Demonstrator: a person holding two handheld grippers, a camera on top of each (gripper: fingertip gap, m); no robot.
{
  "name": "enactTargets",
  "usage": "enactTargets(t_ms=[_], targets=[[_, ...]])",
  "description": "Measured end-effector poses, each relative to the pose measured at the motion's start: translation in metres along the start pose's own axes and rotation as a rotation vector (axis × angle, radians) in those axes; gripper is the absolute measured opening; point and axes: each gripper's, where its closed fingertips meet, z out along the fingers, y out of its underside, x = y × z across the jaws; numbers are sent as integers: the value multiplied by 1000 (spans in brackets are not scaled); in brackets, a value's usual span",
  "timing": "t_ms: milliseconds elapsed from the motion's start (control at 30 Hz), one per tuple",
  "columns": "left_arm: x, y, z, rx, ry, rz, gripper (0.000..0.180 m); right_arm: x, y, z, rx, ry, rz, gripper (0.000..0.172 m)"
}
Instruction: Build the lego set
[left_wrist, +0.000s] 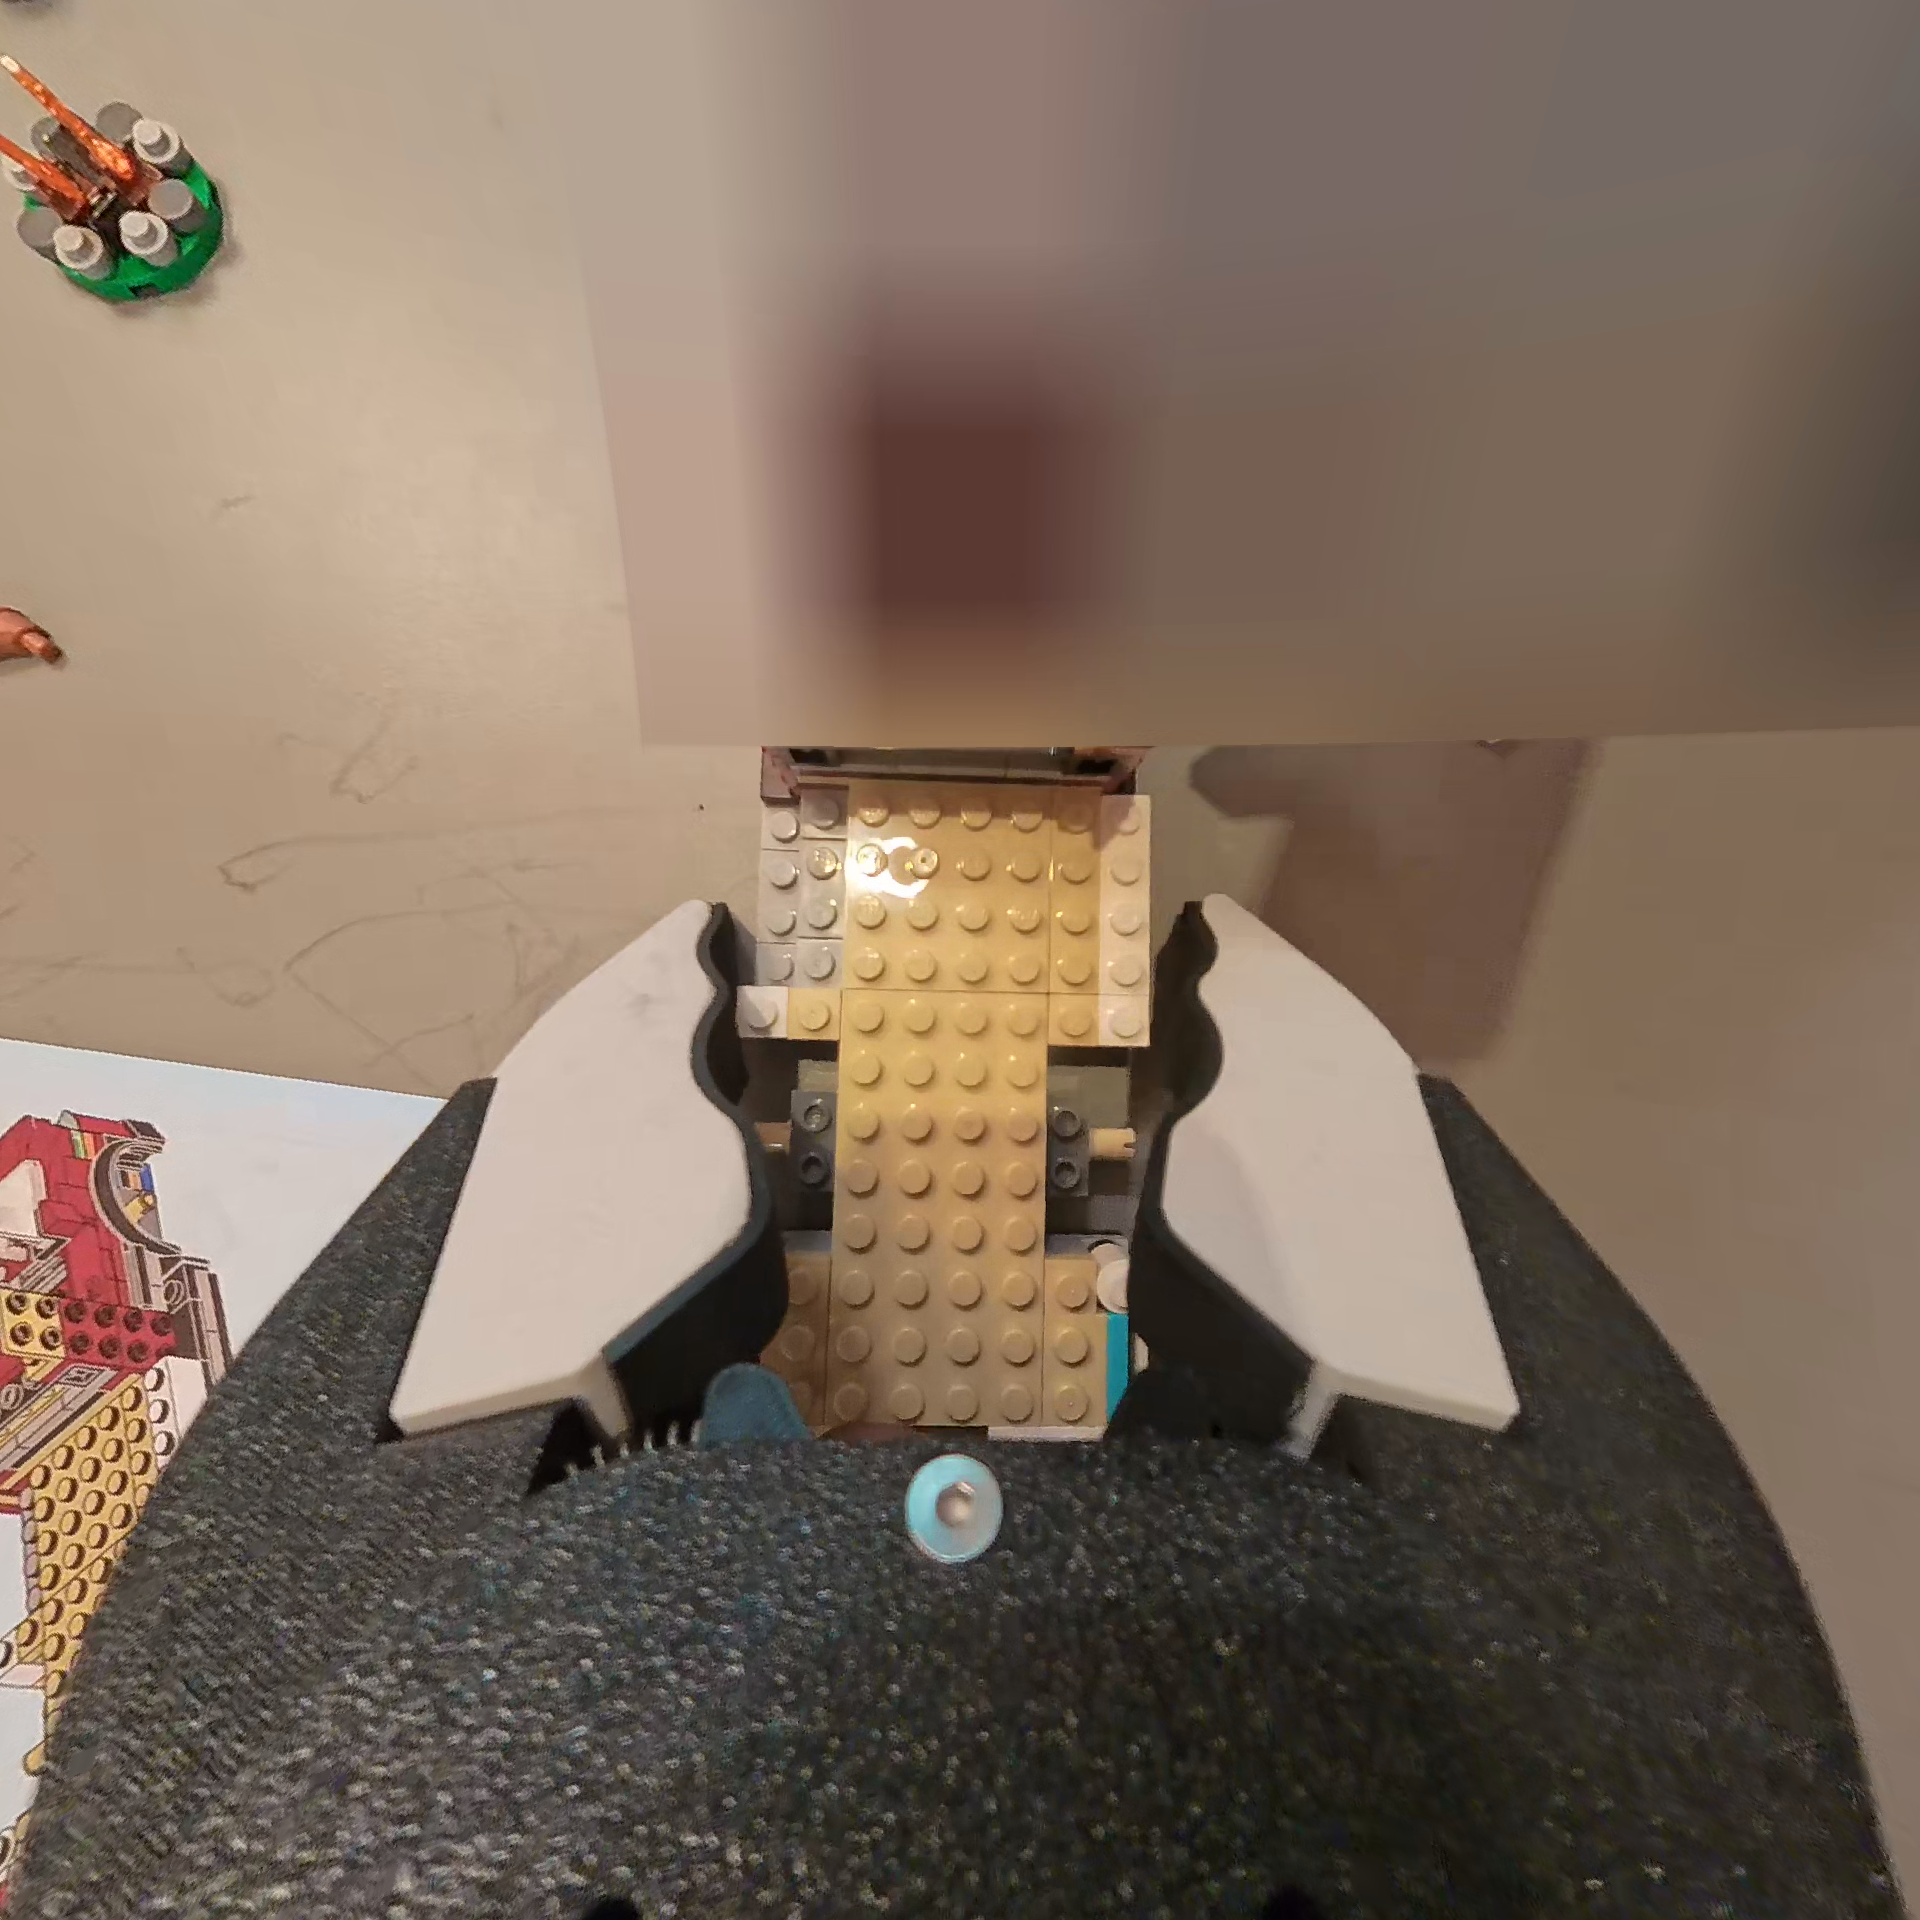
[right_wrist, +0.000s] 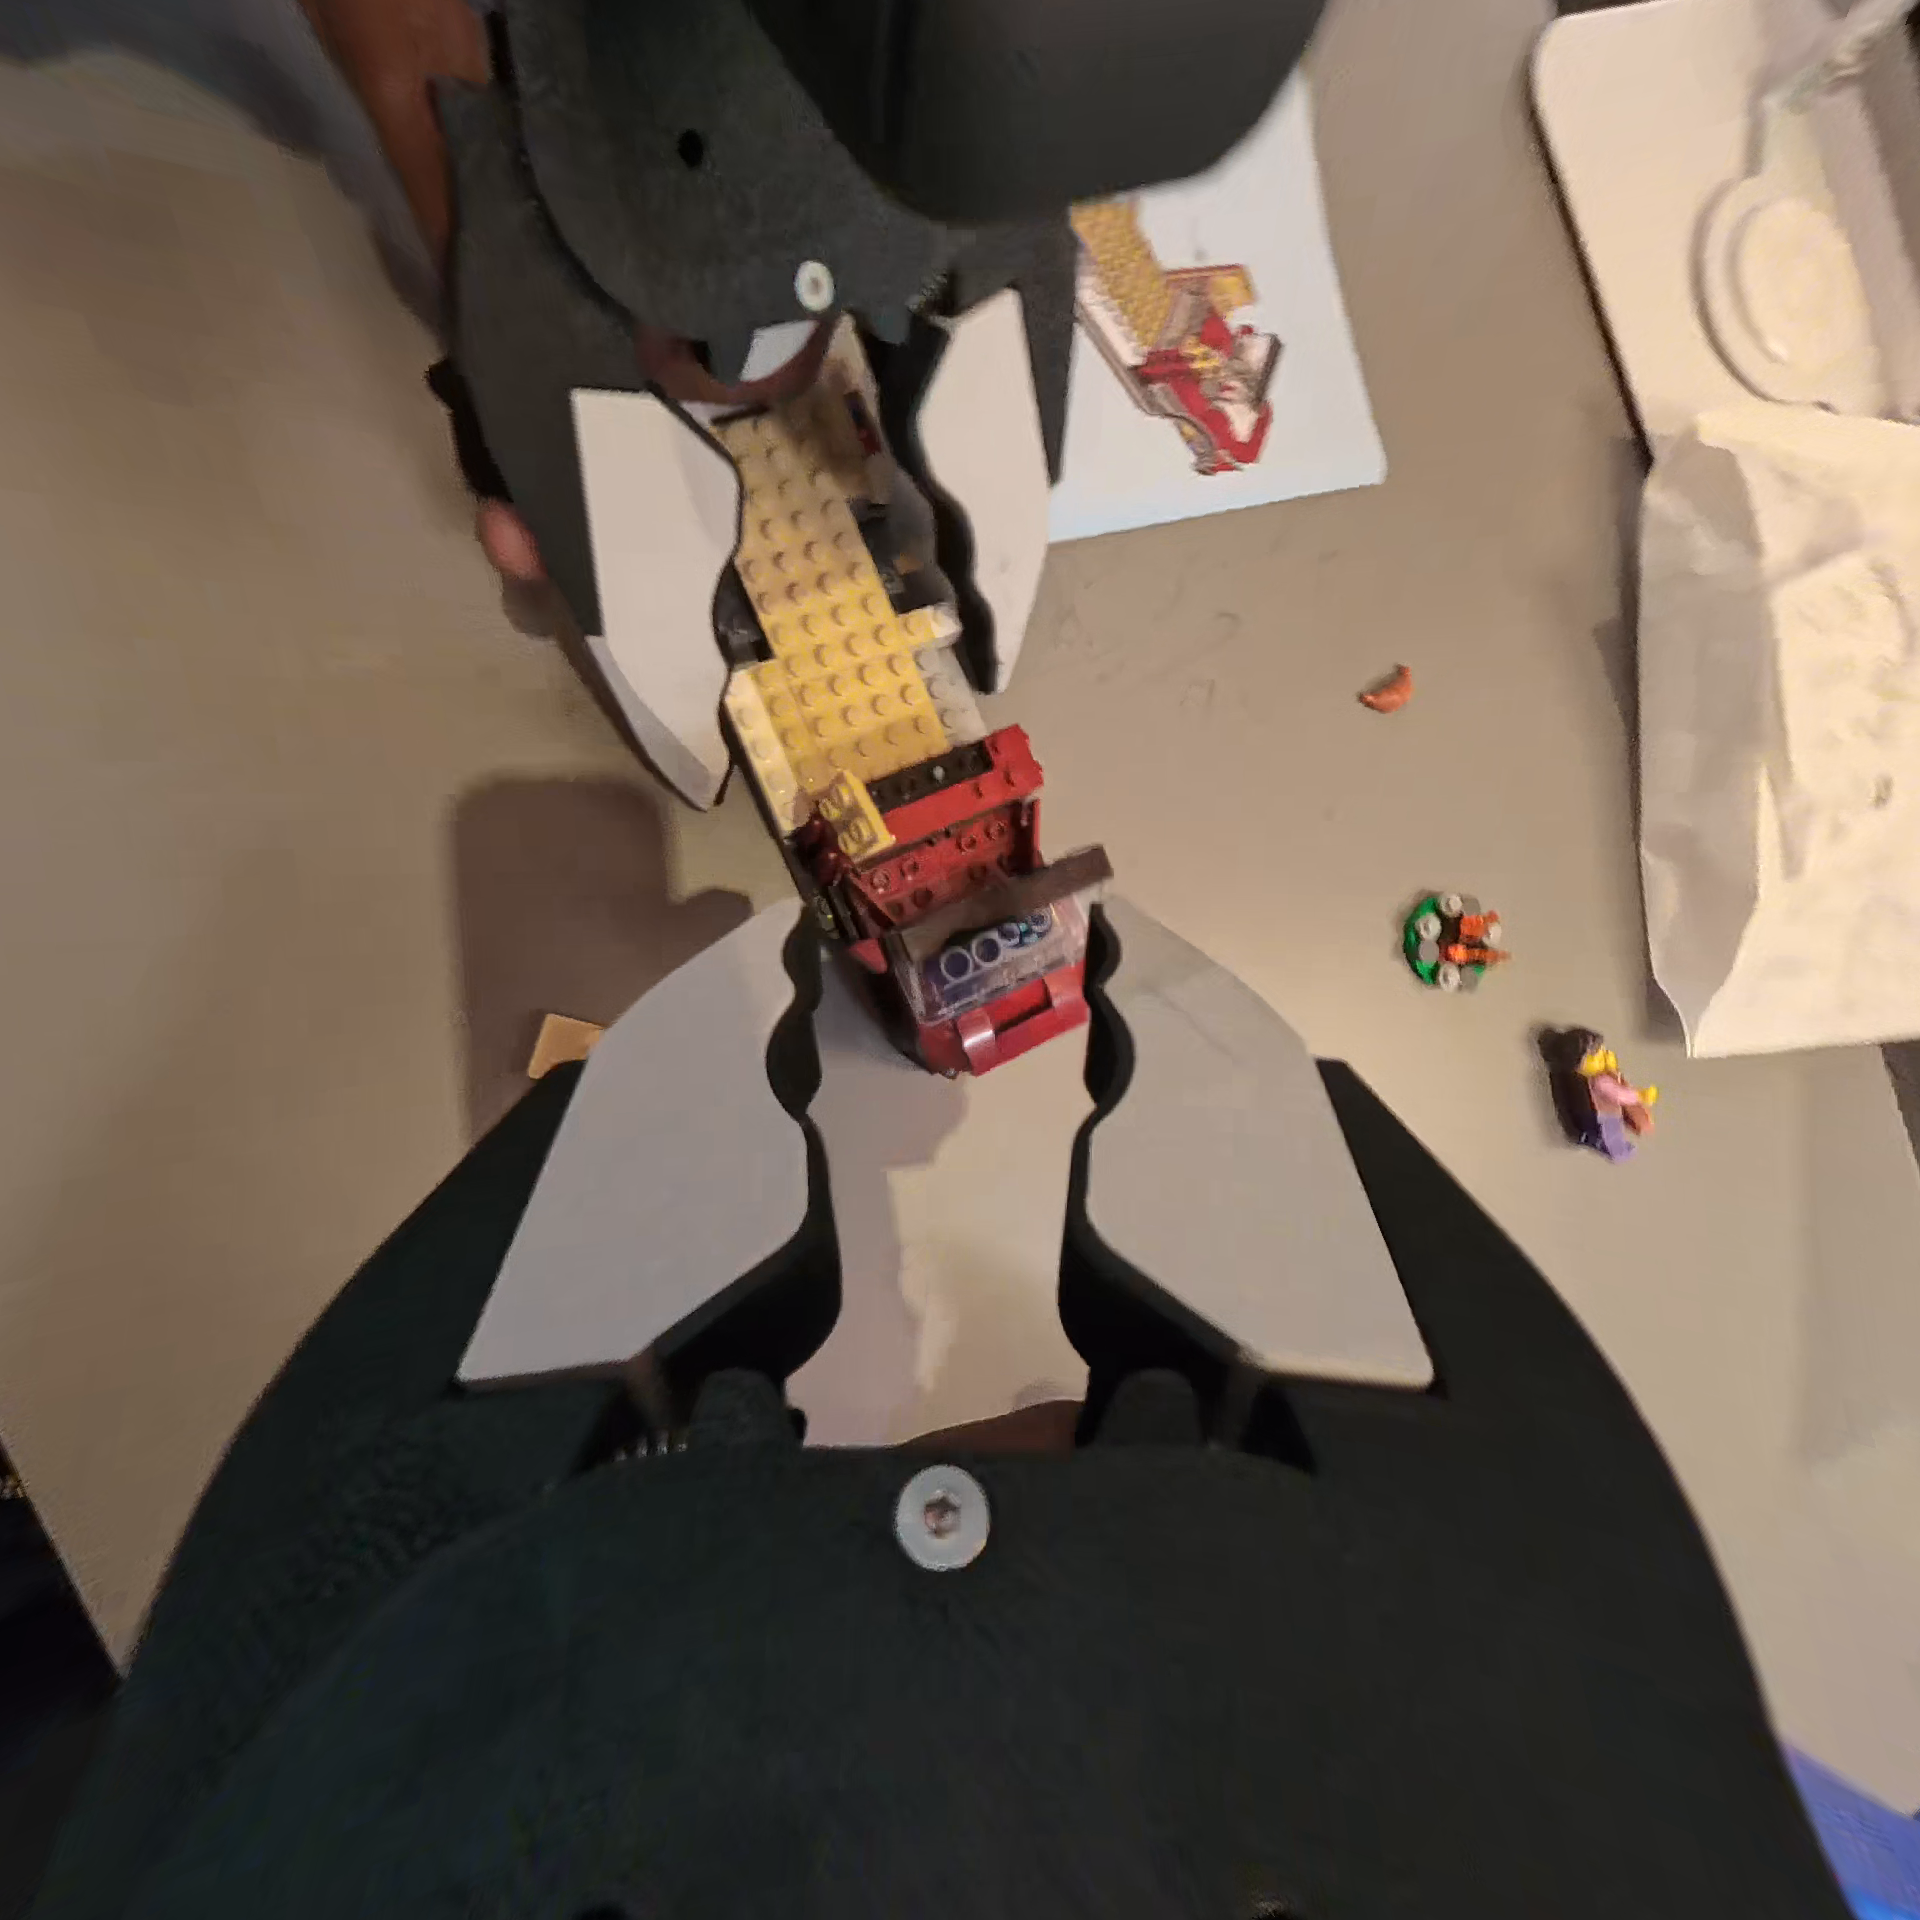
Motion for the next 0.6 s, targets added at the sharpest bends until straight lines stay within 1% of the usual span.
enactTargets(t_ms=[67,133,300,433,600], targets=[[1,0,0,-1,6,3,82,1,8,-2,41,29,75,55],[2,1,-1,-1,12,11,83,4,19,2,62,46,146,65],[3,2,-3,-2,18,21,83,12,44,26,28,48,215,87],[3,6,-3,-11,4,31,83,12,50,42,22,2,205,87],[3,9,-6,-4,14,49,81,2,49,49,29,-54,155,72]])
